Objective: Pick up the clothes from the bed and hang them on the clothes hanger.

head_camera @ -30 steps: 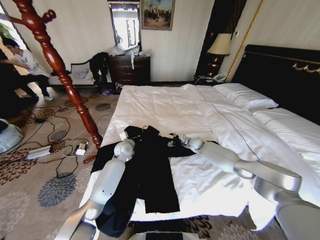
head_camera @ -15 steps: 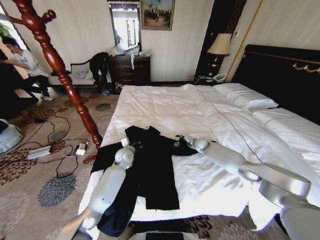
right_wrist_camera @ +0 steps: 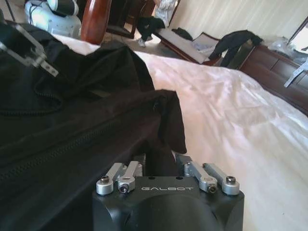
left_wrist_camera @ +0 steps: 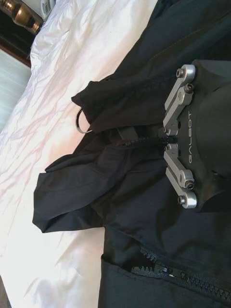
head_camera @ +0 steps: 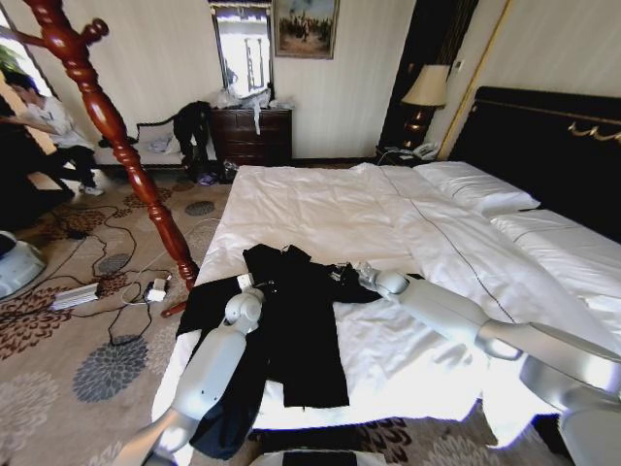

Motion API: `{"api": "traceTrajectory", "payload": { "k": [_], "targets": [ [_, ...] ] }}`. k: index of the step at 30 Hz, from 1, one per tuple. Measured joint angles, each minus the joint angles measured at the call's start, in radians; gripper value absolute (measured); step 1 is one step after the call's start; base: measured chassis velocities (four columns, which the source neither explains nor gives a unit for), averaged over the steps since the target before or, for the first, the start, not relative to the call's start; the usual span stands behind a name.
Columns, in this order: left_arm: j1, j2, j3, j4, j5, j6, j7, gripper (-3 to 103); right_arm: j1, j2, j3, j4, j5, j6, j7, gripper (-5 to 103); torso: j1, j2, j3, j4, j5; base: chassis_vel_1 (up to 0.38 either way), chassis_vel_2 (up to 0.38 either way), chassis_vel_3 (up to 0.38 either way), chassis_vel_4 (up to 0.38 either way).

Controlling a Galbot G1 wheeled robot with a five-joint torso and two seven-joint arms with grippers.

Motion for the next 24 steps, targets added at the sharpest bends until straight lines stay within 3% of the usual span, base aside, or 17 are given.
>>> {"api": "traceTrajectory", "payload": {
  "k": [3,4,6,7,9,13,18,20,24],
  "targets": [
    [0.002,0.006,0.003,-0.002,-0.003,0.001,-0.001,2,-0.019,-0.059,0.040,0.066,-0.019,-0.127,0.082,51,0.000,0.000,0.000,0.0002,0.0000,0.000,0.000,0.000,0.000],
    [0.002,0.006,0.003,-0.002,-0.003,0.001,-0.001,2,-0.019,-0.059,0.040,0.066,-0.019,-0.127,0.082,51,0.000,0.000,0.000,0.0002,0.0000,0.000,0.000,0.000,0.000],
    [0.006,0.007,0.006,-0.003,-0.003,0.002,-0.001,2,-0.029,-0.097,0.058,0.079,-0.018,-0.182,0.083,62,0.000,0.000,0.000,-0.0002,0.0000,0.000,0.000,0.000,0.000],
    [0.006,0.007,0.006,-0.004,-0.002,0.002,-0.001,2,-0.035,-0.111,0.067,0.081,-0.017,-0.191,0.067,68,0.000,0.000,0.000,-0.0002,0.0001,0.000,0.000,0.000,0.000],
    [0.007,0.006,0.006,-0.005,-0.002,0.002,-0.001,2,-0.044,-0.125,0.077,0.081,-0.014,-0.197,0.049,68,0.000,0.000,0.000,-0.0003,0.0000,0.000,0.000,0.000,0.000],
    [0.004,0.006,0.010,-0.010,-0.004,0.004,-0.008,2,-0.072,-0.148,0.109,0.090,0.004,-0.212,0.029,92,0.000,0.000,0.000,0.0000,0.0001,0.000,0.000,0.000,0.000],
    [0.004,0.015,0.015,-0.020,-0.011,0.010,-0.018,2,-0.084,-0.148,0.121,0.082,0.004,-0.220,0.021,84,0.000,0.000,0.000,0.0003,0.0001,0.000,0.000,0.000,0.000],
    [0.007,0.023,0.016,-0.027,-0.015,0.013,-0.024,2,-0.099,-0.144,0.139,0.067,0.004,-0.220,0.006,73,0.000,0.000,0.000,0.0001,0.0002,0.000,0.000,0.000,0.000],
    [0.009,0.031,0.019,-0.029,-0.016,0.015,-0.028,2,-0.123,-0.143,0.164,0.053,0.001,-0.211,-0.003,61,0.000,0.000,0.000,0.0002,0.0000,0.000,0.000,0.000,0.000]
  ]
}}
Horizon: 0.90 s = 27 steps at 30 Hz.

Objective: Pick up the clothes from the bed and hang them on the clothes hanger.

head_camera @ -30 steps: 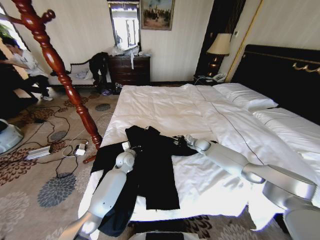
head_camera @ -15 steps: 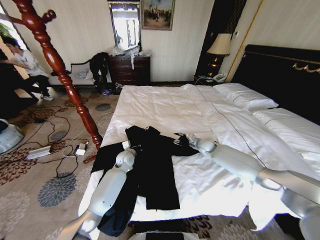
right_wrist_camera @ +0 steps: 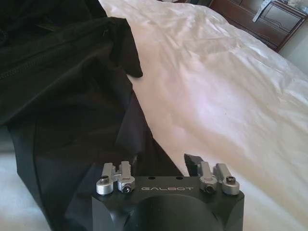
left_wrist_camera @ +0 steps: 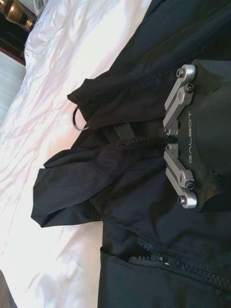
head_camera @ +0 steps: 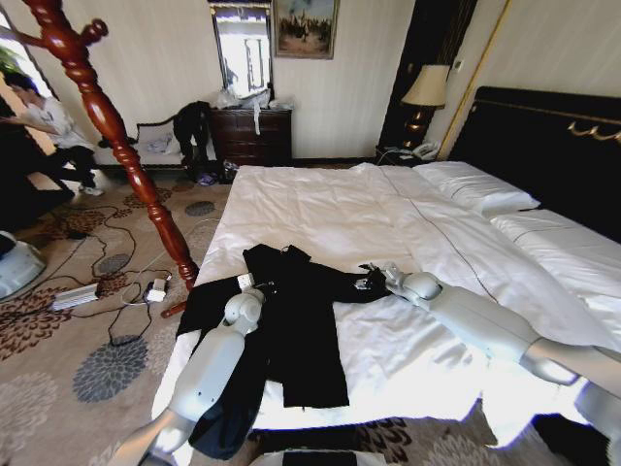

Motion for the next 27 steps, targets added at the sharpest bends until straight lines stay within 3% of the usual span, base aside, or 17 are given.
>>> {"api": "traceTrajectory", "payload": {
  "k": [2,3,5,8,9,11,13,15,16,21,27],
  "targets": [
    [0.000,0.000,0.001,0.000,0.000,0.000,0.000,2,-0.005,0.000,0.003,-0.002,0.000,0.003,-0.001,61,0.000,0.000,0.000,0.0000,0.0000,0.000,0.000,0.000,0.000],
    [0.000,0.002,0.002,0.000,0.000,0.000,-0.001,2,-0.015,0.000,0.009,-0.006,0.001,0.011,-0.002,50,0.000,0.000,0.000,-0.0003,0.0001,0.000,0.000,0.000,0.000],
    [-0.005,0.002,0.002,0.000,-0.003,0.000,-0.002,2,-0.029,0.000,0.017,-0.013,0.002,0.034,-0.011,40,0.000,0.000,0.000,-0.0003,0.0001,0.000,0.000,0.000,0.000],
    [-0.010,0.002,0.002,0.002,-0.006,0.001,-0.003,2,-0.034,-0.001,0.019,-0.016,0.001,0.046,-0.024,34,0.000,0.000,0.000,-0.0002,0.0001,0.000,0.000,0.000,0.000],
    [-0.015,0.002,0.001,0.003,-0.012,0.001,-0.005,2,-0.036,-0.005,0.020,-0.015,0.001,0.056,-0.039,24,0.000,0.000,0.000,-0.0002,0.0001,0.000,0.000,0.000,0.000],
    [-0.018,0.003,-0.001,0.003,-0.016,0.001,-0.006,2,-0.036,-0.008,0.020,-0.011,0.006,0.064,-0.045,24,0.000,0.000,0.000,-0.0002,0.0001,0.000,0.000,0.000,0.000],
    [-0.021,0.010,-0.003,0.004,-0.022,0.002,-0.007,2,-0.036,-0.022,0.016,0.022,0.054,0.074,-0.044,8,0.000,0.000,0.000,-0.0003,0.0000,0.000,0.000,0.000,0.000],
    [-0.021,0.011,-0.003,0.004,-0.023,0.002,-0.007,2,-0.036,-0.024,0.015,0.028,0.067,0.075,-0.043,8,0.000,0.000,0.000,-0.0003,0.0000,0.000,0.000,0.000,0.000],
    [-0.019,0.016,-0.005,0.003,-0.023,0.002,-0.007,2,-0.036,-0.029,0.013,0.052,0.126,0.076,-0.042,2,0.000,0.000,0.000,-0.0003,0.0000,0.000,0.000,0.000,0.000],
    [0.016,0.027,-0.006,-0.022,-0.018,0.001,-0.004,2,-0.036,-0.009,0.008,0.097,0.260,0.041,0.019,22,0.000,0.000,0.000,0.0001,0.0000,0.000,0.000,0.000,0.000],
    [0.033,0.029,-0.010,-0.031,-0.012,-0.003,-0.002,2,-0.030,0.011,0.003,0.091,0.253,-0.009,0.056,39,0.000,0.000,0.000,0.0000,-0.0001,0.000,0.000,0.000,0.000]
  ]
}}
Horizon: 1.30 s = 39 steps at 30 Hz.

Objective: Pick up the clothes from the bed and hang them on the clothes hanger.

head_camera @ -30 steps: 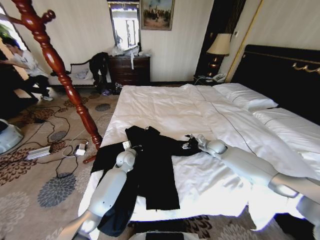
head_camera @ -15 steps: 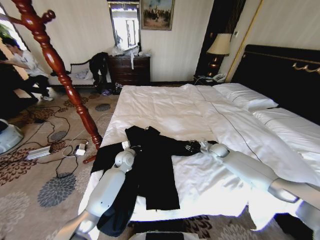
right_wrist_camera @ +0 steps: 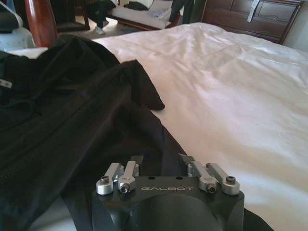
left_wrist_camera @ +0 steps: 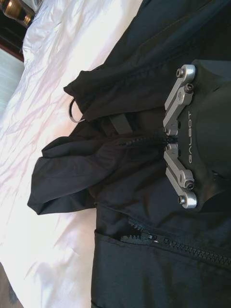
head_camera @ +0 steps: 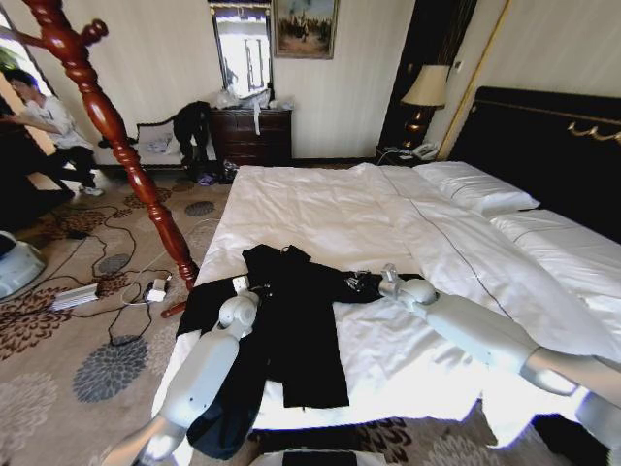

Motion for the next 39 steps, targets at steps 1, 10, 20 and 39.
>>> {"api": "traceTrajectory", "payload": {
  "k": [1,10,20,39],
  "targets": [
    [0.000,0.000,0.000,0.000,0.000,0.000,0.000,2,0.000,0.000,0.000,0.000,0.000,0.000,0.000,39,0.000,0.000,0.000,0.0000,0.0000,0.000,0.000,0.000,0.000],
    [-0.017,-0.002,-0.002,0.006,-0.004,0.000,-0.001,2,0.009,0.000,-0.001,-0.033,-0.027,-0.021,-0.009,77,0.000,0.000,0.000,-0.0002,0.0000,0.000,0.000,0.000,0.000],
    [-0.036,-0.015,0.001,0.022,-0.011,0.000,-0.001,2,0.025,0.020,-0.003,-0.078,-0.033,-0.039,-0.076,68,0.000,0.000,0.000,-0.0001,0.0002,0.000,0.000,0.000,0.000],
    [-0.048,-0.010,-0.008,0.032,-0.027,-0.001,0.000,2,0.060,0.040,-0.036,-0.115,-0.050,-0.001,-0.084,1,0.000,0.000,0.000,0.0000,0.0001,0.000,0.000,0.000,0.000]
  ]
}}
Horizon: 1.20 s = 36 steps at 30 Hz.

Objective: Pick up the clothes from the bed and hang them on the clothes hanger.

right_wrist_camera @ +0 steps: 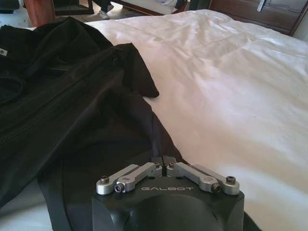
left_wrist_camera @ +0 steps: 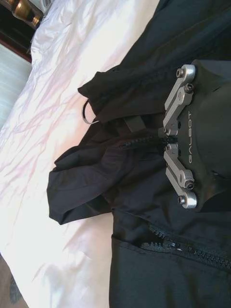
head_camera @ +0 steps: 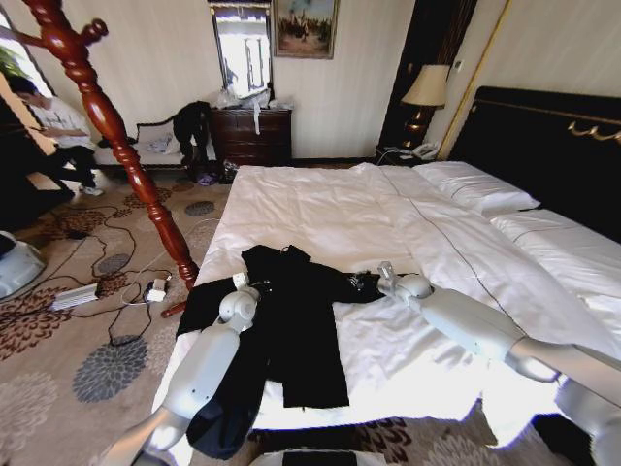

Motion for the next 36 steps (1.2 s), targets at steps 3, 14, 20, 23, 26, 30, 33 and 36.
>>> {"api": "traceTrajectory", "payload": {
  "k": [3,14,20,23,26,30,33,36],
  "targets": [
    [0.000,0.000,-0.003,-0.003,-0.004,-0.001,0.000,2,0.003,-0.004,0.000,0.000,-0.006,0.005,-0.001,0,0.000,0.000,0.000,-0.0001,0.0001,0.000,0.000,0.000,0.000],
    [-0.003,-0.024,-0.018,-0.010,-0.026,-0.018,0.002,2,0.015,0.002,0.026,-0.036,-0.106,0.041,0.025,0,0.000,0.000,0.000,0.0001,0.0002,0.000,0.000,0.000,0.000],
    [-0.006,-0.037,-0.016,-0.008,-0.026,-0.018,0.003,2,0.011,0.016,0.050,-0.059,-0.132,0.019,0.118,0,0.000,0.000,0.000,0.0000,0.0001,0.000,0.000,0.000,0.000],
    [-0.010,-0.040,-0.015,-0.003,-0.025,-0.018,0.004,2,0.010,0.023,0.053,-0.066,-0.125,0.014,0.142,0,0.000,0.000,0.000,0.0000,0.0001,0.000,0.000,0.000,0.000],
    [-0.021,-0.048,-0.015,0.006,-0.025,-0.018,0.007,2,0.007,0.032,0.060,-0.078,-0.109,0.008,0.173,0,0.000,0.000,0.000,0.0001,0.0001,0.000,0.000,0.000,0.000],
    [-0.037,-0.062,-0.007,0.017,-0.026,-0.019,0.013,2,-0.005,0.041,0.063,-0.086,-0.048,-0.005,0.232,0,0.000,0.000,0.000,-0.0002,0.0001,0.000,0.000,0.000,0.000],
    [-0.041,-0.074,0.007,0.020,-0.026,-0.019,0.018,2,-0.023,0.040,0.064,-0.077,-0.003,0.000,0.243,0,0.000,0.000,0.000,-0.0003,0.0000,0.000,0.000,0.000,0.000],
    [-0.042,-0.085,0.020,0.020,-0.026,-0.022,0.025,2,-0.045,0.033,0.064,-0.047,0.009,0.000,0.243,0,0.000,0.000,0.000,-0.0004,0.0000,0.000,0.000,0.000,0.000]
  ]
}}
